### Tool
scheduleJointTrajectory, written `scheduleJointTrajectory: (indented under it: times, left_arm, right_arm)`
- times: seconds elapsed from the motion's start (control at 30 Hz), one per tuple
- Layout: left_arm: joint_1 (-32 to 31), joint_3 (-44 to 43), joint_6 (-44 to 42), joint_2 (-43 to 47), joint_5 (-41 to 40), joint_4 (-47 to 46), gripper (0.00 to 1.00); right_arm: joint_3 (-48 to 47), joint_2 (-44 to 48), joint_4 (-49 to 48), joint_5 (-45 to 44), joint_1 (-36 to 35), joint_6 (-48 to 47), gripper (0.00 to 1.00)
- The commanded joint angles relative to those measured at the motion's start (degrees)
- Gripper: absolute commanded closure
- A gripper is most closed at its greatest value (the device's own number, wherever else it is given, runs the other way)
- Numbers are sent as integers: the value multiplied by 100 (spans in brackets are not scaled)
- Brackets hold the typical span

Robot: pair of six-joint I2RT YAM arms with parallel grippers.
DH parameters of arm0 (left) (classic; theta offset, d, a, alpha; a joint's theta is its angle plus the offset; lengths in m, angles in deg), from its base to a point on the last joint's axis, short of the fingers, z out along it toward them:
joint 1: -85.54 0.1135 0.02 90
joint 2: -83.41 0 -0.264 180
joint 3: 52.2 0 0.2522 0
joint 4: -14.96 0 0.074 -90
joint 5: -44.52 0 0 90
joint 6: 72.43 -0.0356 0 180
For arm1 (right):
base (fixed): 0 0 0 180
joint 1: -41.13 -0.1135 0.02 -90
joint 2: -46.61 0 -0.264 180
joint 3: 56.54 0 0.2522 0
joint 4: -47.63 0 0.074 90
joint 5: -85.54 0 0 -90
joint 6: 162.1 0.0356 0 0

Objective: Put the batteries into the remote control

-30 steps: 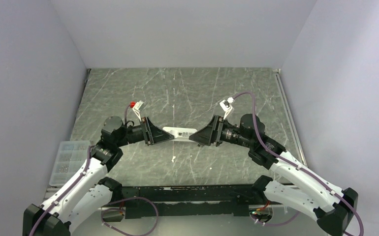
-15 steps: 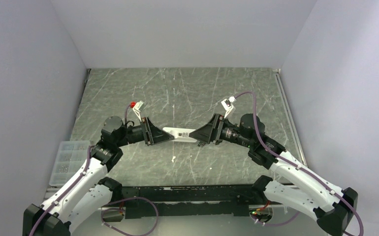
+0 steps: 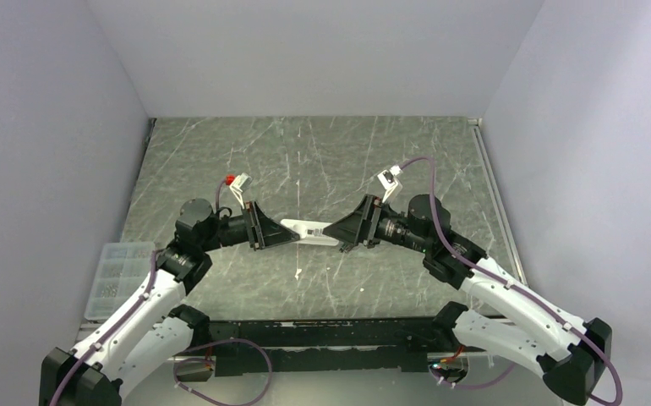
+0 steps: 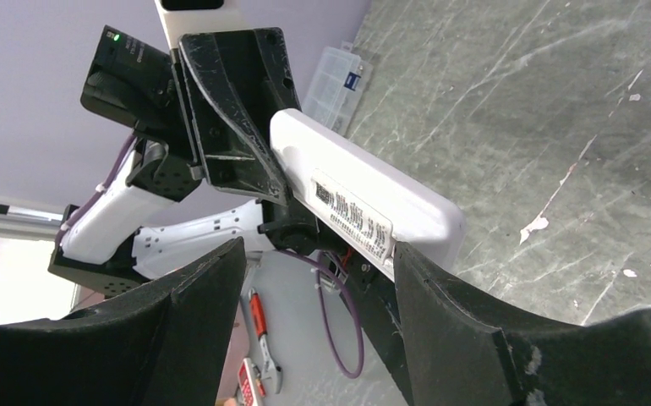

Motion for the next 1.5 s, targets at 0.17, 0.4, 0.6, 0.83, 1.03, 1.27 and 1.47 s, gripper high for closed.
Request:
scheduleJointTrajectory:
  times: [0.17,0.4,0.6,0.83,1.03,1.27,1.47]
  left_arm:
    - [29,-283,1,-26,173,-249,100]
    - [29,-306,2,-41,182,-267,100]
    - [29,-314,-9,-21,199,-242,100]
    - [29,-256,134,-71,288,-498,100]
    - [30,-202,238,-126,349,-651,100]
    - [29,-148,333,-175,418,-824,100]
    - [29,-129,326,-197,432,-821,100]
  right_arm:
    - [-359,-91,202,-658,-278,-304,33]
    - [-576,-256,514,-1116,-599,-523,33]
    - [-764,-362,714,-1624,-958,-723,33]
    - [-521,-247,262,-1517,-977,-639,32]
    - [-253,-71,-272,-1232,-975,-486,31]
    - [-15,131,-818,-1003,-950,-376,30]
    - [106,345,-1056,-963,-923,-315,30]
